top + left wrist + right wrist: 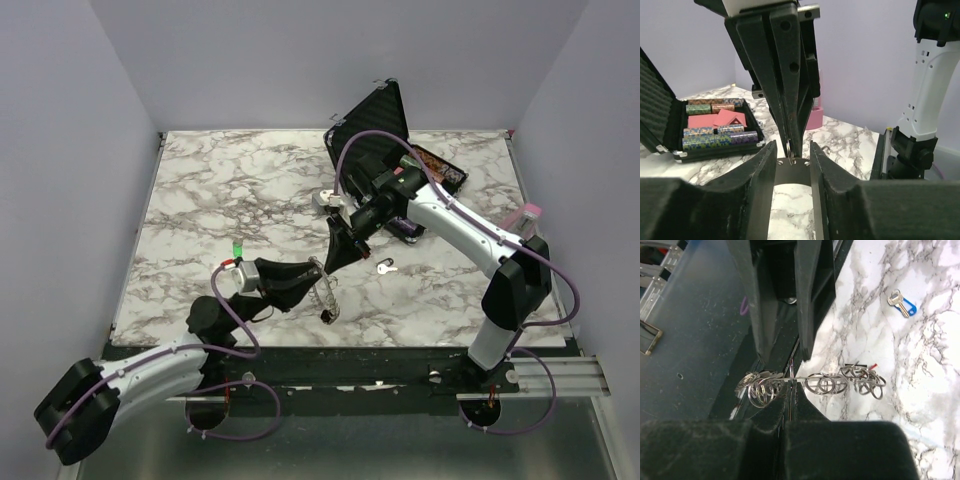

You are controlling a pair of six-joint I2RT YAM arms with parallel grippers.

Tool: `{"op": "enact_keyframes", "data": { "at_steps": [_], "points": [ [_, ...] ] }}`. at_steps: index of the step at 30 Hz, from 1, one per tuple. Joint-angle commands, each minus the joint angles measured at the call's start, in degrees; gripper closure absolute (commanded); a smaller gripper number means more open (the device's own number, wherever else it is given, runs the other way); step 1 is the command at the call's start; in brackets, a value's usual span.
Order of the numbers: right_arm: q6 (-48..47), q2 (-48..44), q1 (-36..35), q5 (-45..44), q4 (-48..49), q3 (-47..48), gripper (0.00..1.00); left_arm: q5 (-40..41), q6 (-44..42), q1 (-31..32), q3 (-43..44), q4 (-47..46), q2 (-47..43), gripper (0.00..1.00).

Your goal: Put the keys on the keyring

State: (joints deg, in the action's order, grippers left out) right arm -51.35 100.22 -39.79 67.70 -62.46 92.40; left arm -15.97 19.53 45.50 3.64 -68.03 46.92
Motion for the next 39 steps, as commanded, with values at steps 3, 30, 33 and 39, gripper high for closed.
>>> {"op": "enact_keyframes", "data": {
  "at_steps": [3,30,33,39],
  "points": [
    [2.48,-0.91,-0.38,-6.52,0.58,1.38,0.99,5.06,-2.21,0.29,2.6,19.05,-11.83,0.53],
    [4.16,-1.35,-0.46,-12.51,0.32,3.05,0.99,2.08,-2.65,0.21,14.2,36.39,-4.38,0.57],
    [4.16,-1.17,-0.55,-12.51,0.4,2.96,0.99,1.64,-2.92,0.21,14.38,36.04,-4.03,0.6],
    [4.07,-0.82,-0.55,-12.24,-0.03,3.14,0.99,0.32,-2.92,0.12,14.99,34.55,-2.1,0.68]
  ]
}}
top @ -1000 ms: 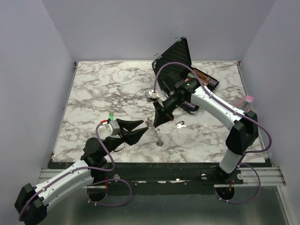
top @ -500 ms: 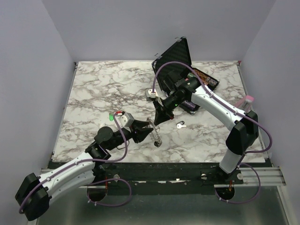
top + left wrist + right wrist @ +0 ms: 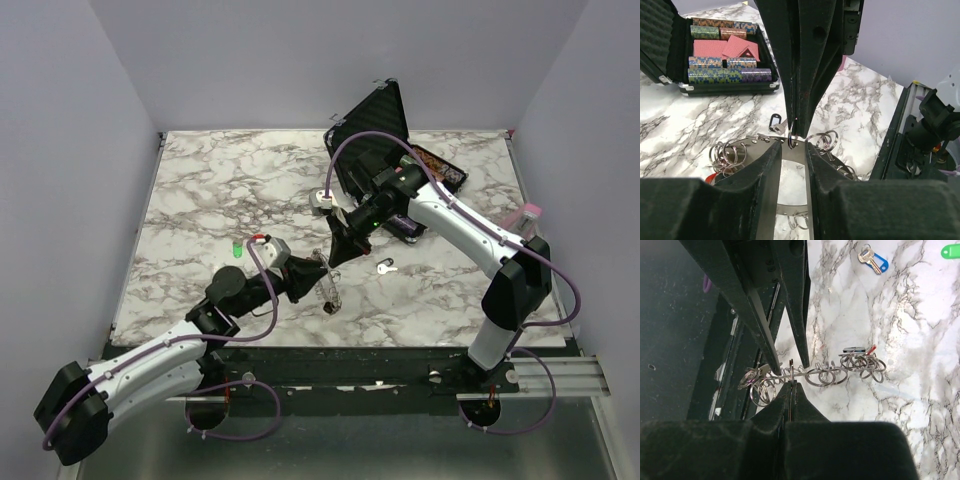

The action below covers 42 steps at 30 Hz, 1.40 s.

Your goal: Put the keys on the keyring

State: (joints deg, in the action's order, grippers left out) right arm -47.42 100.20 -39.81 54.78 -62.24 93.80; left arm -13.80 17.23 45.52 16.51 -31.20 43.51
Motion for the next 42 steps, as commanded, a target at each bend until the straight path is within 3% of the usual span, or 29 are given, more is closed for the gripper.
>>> {"op": "enact_keyframes", "data": {
  "at_steps": [1,12,21,24,29,32,34,37,42],
  "points": [
    [0.13,-0.89,-0.62,0.59,-0.25,1.74,0.99,-1.93,-0.54,0.19,2.12,-2.46,1.58,0.7],
    [0.05,-0.89,-0.71,0.76,-0.16,1.65,0.99,-1.58,-1.5,0.19,2.65,-2.99,1.14,0.71],
    [-0.04,-0.71,-0.79,1.03,-0.52,1.74,0.99,-2.72,-2.2,0.1,2.82,-2.9,1.67,0.89],
    [-0.13,-0.62,-0.79,1.03,-0.6,1.74,0.99,-3.25,-2.47,0.1,3.26,-2.73,1.84,1.0],
    [-0.22,-0.71,-0.71,0.94,-0.61,1.83,0.99,-4.56,-3.0,0.1,3.26,-2.81,2.02,1.0],
    [-0.13,-0.89,-0.71,1.03,-0.87,2.09,0.91,-4.48,-3.35,0.19,2.56,-3.16,1.15,1.0],
    [-0.3,-1.15,-0.79,0.94,-1.31,2.35,0.72,-4.13,-3.44,0.1,1.34,-4.21,-0.17,1.0],
    [-0.83,-2.2,-0.71,0.76,-1.92,2.53,0.58,-3.69,-4.05,0.19,-1.04,-5.36,-3.24,1.0],
    [-1.54,-4.31,-0.53,0.94,-2.19,1.48,0.51,-3.87,-4.4,-0.34,-4.73,-6.85,-9.22,1.0]
  ]
}}
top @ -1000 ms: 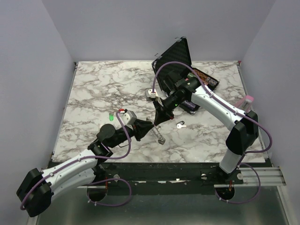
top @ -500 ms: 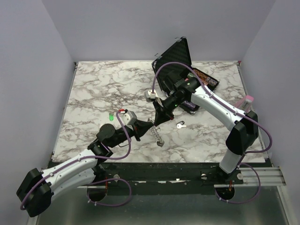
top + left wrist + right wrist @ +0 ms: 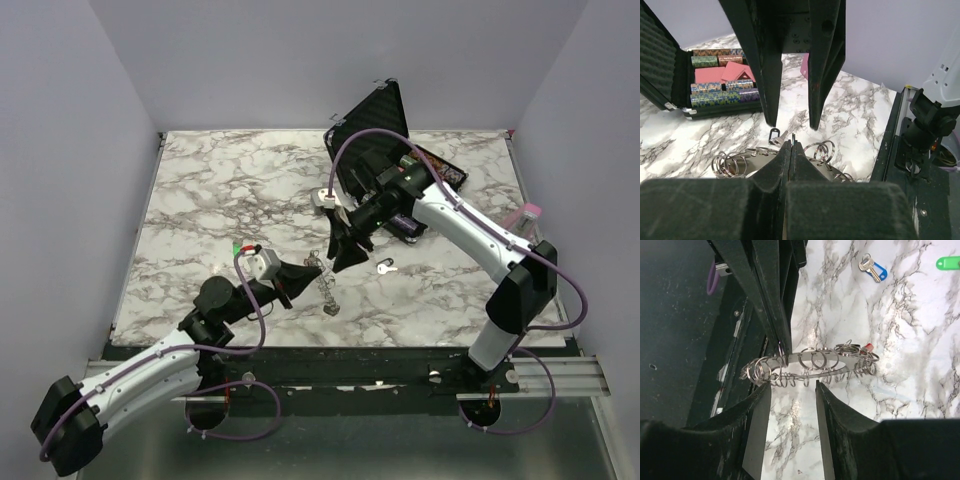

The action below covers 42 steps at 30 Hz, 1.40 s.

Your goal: Put the keys on the keyring

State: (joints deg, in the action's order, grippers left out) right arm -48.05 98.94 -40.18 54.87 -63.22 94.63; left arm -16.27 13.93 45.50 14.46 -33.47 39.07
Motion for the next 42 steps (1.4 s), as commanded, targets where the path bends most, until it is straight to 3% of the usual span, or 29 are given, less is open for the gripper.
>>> {"op": "enact_keyframes", "data": {
  "at_steps": [1,12,17,21,28,33,36,42],
  "points": [
    [-0.99,-3.31,-0.24,1.2,-1.2,0.38,0.5,-1.22,-0.84,-0.41,-3.46,-4.84,-5.84,1.0],
    [-6.17,-6.65,0.98,8.85,-0.32,-4.71,0.5,-2.71,2.94,-0.76,-9.54,-14.69,-10.33,1.0],
    [-5.48,-8.76,6.42,13.23,1.69,-7.08,0.49,-4.91,2.85,-1.46,-9.36,-14.78,-10.59,1.0],
    [0.57,-11.48,13.63,17.19,9.32,-13.22,0.48,-6.22,4.78,-2.78,-9.45,-16.79,-10.16,1.0],
    [18.51,-19.73,20.23,20.8,34.55,-30.71,0.4,-11.84,12.51,-7.17,-8.31,-22.67,-4.89,1.0],
    [17.2,-21.15,20.23,28.87,38.17,-35.65,0.33,-14.48,16.91,-8.67,-7.43,-27.17,-0.67,1.0],
    [23.34,-19.23,18.48,29.51,42.64,-34.7,0.34,-16.33,18.14,-8.58,-6.03,-28.66,2.05,1.0],
    [19.25,-12.72,11.02,25.03,33.71,-26.09,0.43,-18.09,18.15,-8.41,-3.04,-29.72,7.77,1.0]
  ]
}}
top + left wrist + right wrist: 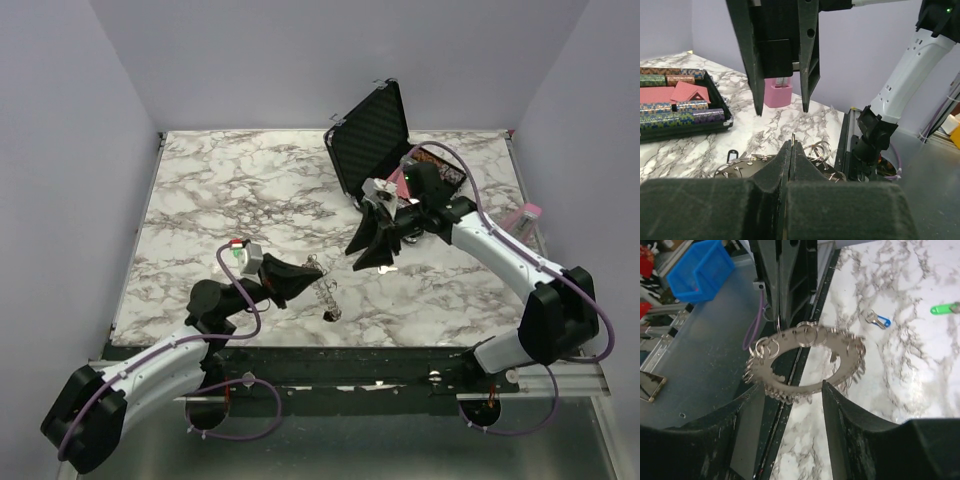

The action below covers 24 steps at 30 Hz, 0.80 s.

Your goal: Put the keys on the keyring

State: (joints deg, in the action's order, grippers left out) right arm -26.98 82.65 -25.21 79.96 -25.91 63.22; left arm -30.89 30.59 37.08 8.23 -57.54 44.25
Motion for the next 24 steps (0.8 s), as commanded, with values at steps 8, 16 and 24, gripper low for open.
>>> {"op": "enact_keyframes", "data": {
  "at_steps": [8,16,24],
  "points": [
    [-6.42,6.21,-6.6,-0.6,-9.51,7.98,0.51,-4.09,0.44,0.71,5.13,-6.01,6.81,1.0],
    [-3.25,6.29,-8.27,-2.35,-6.26,6.83,0.56,-4.17,0.17,0.8,5.39,-6.62,8.31,1.0],
    [-3.08,7.0,-9.94,-3.23,-6.17,7.18,0.67,-3.12,0.09,0.98,5.66,-6.62,8.57,1.0]
  ]
}}
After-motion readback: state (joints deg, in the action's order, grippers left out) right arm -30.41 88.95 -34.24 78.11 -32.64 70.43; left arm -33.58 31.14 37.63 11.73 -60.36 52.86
